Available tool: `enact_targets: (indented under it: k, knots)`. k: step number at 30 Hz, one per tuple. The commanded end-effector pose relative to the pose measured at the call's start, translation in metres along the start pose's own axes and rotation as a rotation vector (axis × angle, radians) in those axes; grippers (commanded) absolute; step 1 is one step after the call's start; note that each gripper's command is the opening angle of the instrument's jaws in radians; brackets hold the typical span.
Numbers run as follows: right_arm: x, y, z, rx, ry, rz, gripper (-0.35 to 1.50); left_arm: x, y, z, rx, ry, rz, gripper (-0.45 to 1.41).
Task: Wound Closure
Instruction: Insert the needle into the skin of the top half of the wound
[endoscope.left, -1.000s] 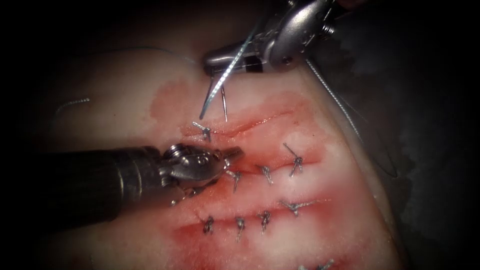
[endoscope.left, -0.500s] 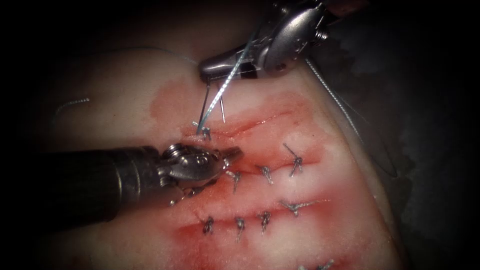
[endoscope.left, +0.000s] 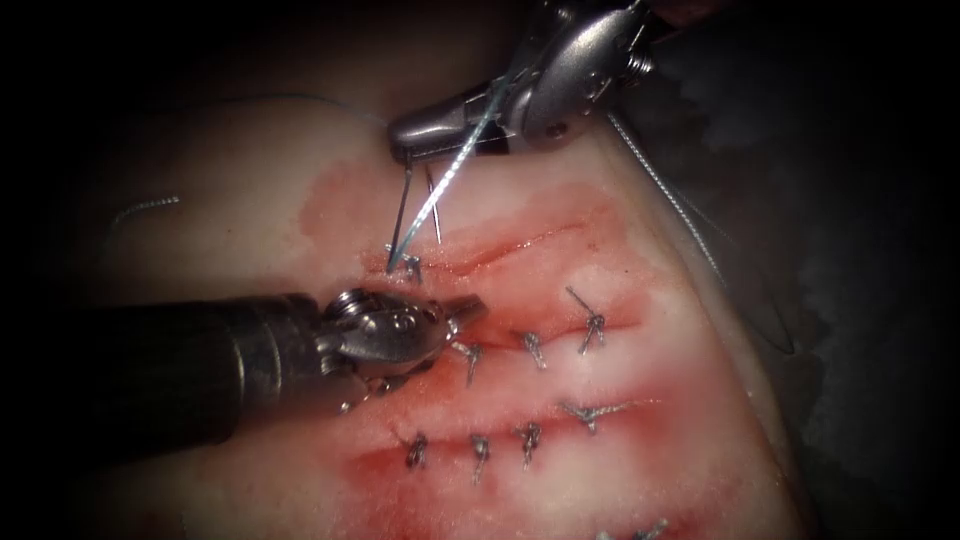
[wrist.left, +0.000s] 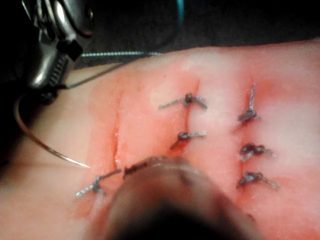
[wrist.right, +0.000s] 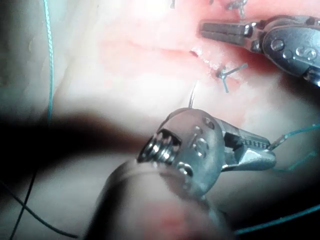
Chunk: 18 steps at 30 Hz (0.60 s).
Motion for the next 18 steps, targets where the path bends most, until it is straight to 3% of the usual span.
enact_targets:
  k: [1,18]
  knots:
    - [0.0005,0.0,0.0007,0.001,-0.003,-0.003,-0.35,-0.0005,0.0,0.0008,-0.001,-0.004,0.001,-0.45]
    - [0.0005,0.0006,0.0,-0.019,-0.003,-0.006,-0.35,-0.0006,0.0,0.0007,0.0,-0.003,0.0,-0.45]
